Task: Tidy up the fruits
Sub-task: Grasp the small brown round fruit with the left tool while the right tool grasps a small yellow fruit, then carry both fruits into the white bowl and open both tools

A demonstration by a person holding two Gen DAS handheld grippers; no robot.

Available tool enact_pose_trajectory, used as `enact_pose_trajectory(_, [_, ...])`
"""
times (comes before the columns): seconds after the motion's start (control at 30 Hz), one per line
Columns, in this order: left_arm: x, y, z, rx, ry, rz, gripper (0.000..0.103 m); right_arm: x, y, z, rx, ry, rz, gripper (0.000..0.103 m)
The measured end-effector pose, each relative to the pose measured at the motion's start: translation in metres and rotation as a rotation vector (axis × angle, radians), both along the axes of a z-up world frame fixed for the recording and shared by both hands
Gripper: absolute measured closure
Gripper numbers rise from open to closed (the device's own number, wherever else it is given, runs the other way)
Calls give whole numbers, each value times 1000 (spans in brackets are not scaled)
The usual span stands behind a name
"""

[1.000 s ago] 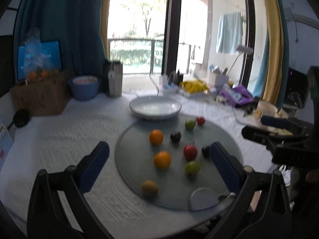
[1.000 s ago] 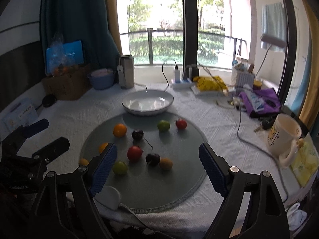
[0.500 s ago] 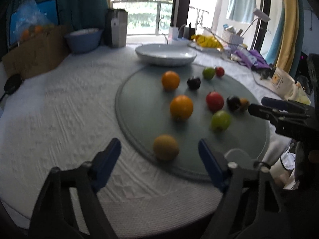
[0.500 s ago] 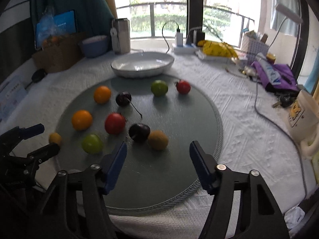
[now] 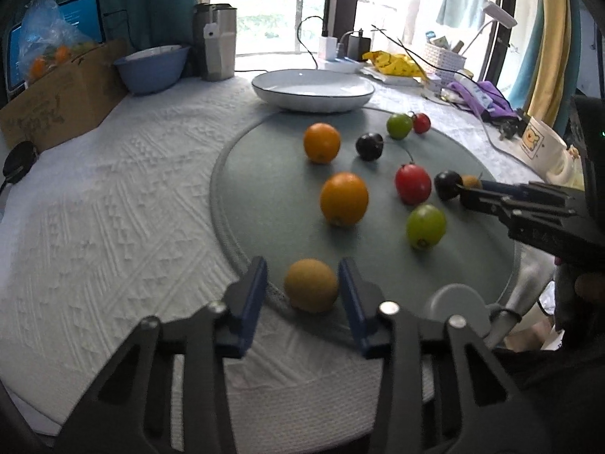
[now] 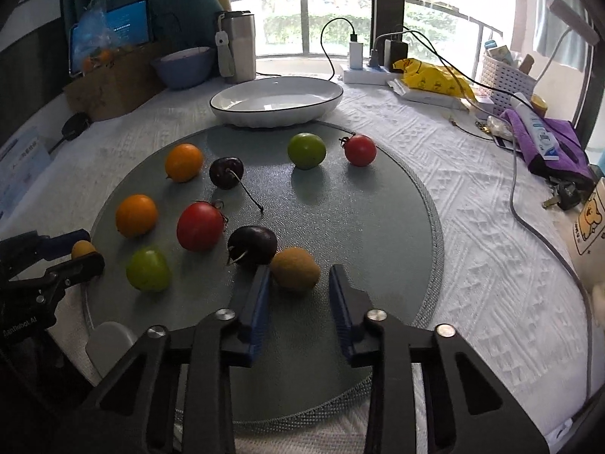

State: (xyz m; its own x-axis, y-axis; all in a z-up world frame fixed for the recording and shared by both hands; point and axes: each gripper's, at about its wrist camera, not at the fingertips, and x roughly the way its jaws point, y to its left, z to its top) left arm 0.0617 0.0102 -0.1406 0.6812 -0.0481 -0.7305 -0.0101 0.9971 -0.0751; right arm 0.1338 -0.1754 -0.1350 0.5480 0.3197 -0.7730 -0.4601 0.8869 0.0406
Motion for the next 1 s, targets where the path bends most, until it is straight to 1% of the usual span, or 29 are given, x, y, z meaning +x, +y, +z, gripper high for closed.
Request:
enact_pose_trajectory(0.07, [0,-3,1,6,6,-11,74,0,-1,0,6,2,1,75])
enact_pose_trajectory(0.2, [1,-5,3,-1,10,-16,75,2,-5,3,18,-5,-2,75])
enact_pose_trajectory(0.5, [13,-3,25,12,-41,-9,75,11,-9,23,37,-46,-9,75])
enact_pose_trajectory(0.73, [38,3,42,14,-79,-8,75,30,-3,41,55,-83,2,75])
enact_pose_trajectory(1.0, [69,14,51,-24,-94,-8,75,57,12,53,63,-105,20,75])
